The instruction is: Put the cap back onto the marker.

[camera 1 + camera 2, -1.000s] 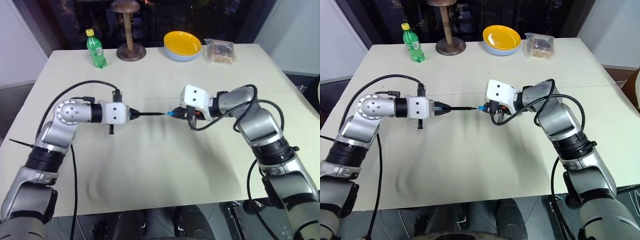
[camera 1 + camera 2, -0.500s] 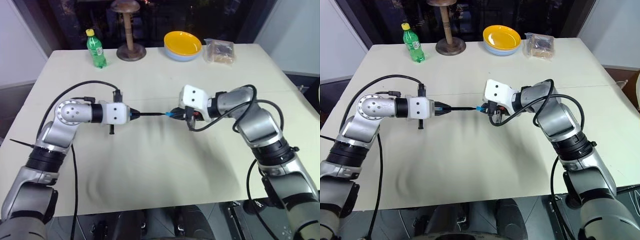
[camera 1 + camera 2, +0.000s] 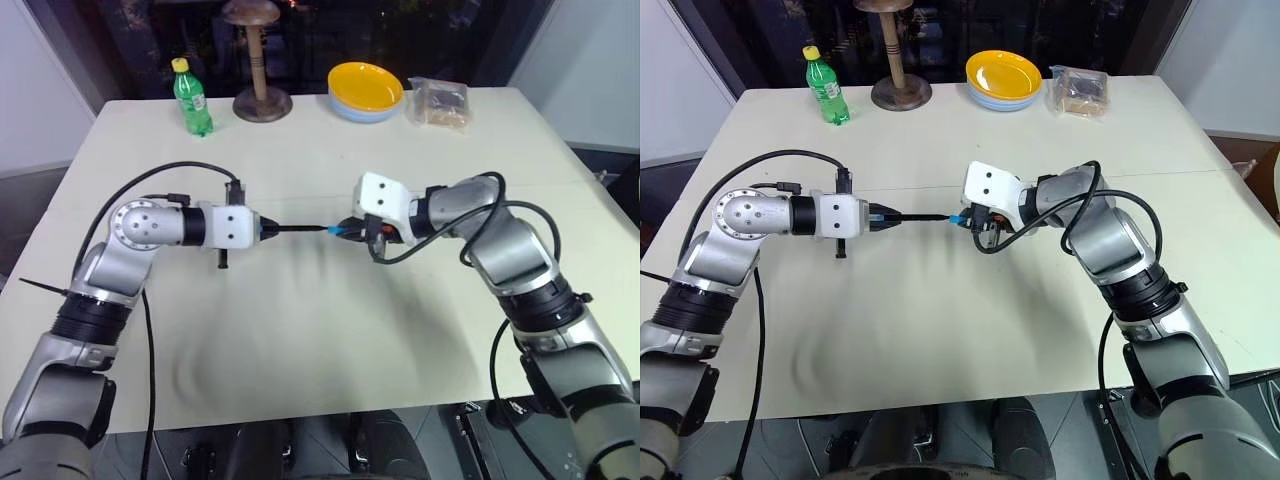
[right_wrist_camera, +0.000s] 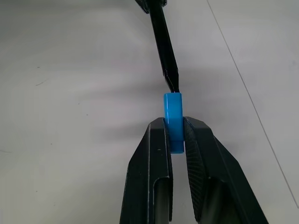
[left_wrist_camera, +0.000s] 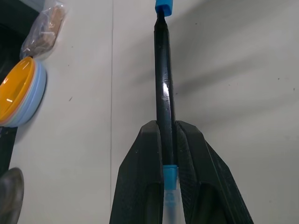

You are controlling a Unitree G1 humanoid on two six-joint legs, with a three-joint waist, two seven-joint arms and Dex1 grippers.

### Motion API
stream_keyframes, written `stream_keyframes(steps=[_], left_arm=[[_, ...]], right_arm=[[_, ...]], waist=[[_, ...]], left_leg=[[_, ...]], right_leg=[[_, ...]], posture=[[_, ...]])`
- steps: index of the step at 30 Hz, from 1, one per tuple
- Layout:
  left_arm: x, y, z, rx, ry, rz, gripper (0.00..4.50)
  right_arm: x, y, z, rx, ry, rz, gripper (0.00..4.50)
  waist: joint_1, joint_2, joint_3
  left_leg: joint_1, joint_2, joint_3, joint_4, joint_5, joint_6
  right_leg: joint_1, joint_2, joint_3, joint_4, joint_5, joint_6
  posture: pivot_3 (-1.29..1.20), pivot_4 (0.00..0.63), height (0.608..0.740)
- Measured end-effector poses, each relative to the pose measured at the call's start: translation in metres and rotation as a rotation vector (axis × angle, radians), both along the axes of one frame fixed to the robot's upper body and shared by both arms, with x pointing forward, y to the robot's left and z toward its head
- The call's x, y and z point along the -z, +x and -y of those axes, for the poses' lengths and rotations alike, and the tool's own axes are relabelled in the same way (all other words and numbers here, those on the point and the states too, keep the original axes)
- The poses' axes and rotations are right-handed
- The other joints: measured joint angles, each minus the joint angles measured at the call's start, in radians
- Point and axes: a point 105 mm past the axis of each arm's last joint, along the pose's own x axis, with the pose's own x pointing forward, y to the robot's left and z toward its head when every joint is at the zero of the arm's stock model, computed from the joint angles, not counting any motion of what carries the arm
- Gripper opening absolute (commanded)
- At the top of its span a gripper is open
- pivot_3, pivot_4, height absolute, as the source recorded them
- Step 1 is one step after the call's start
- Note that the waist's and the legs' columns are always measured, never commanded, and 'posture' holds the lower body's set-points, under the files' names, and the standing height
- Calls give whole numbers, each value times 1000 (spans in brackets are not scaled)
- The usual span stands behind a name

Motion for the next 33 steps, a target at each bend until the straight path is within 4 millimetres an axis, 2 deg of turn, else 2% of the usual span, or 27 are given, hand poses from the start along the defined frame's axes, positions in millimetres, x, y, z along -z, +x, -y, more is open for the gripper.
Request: stream_keyframes(steps=[33], left_arm=[[7, -2, -3, 16, 49, 12, 0]], right_arm=[[8, 1, -11, -57, -77, 7, 60]], waist=[[0, 0, 0]], left_leg=[[0, 0, 0, 0, 0, 0]], right_leg=[[0, 0, 0, 0, 0, 0]], posture=[[0, 150, 740]])
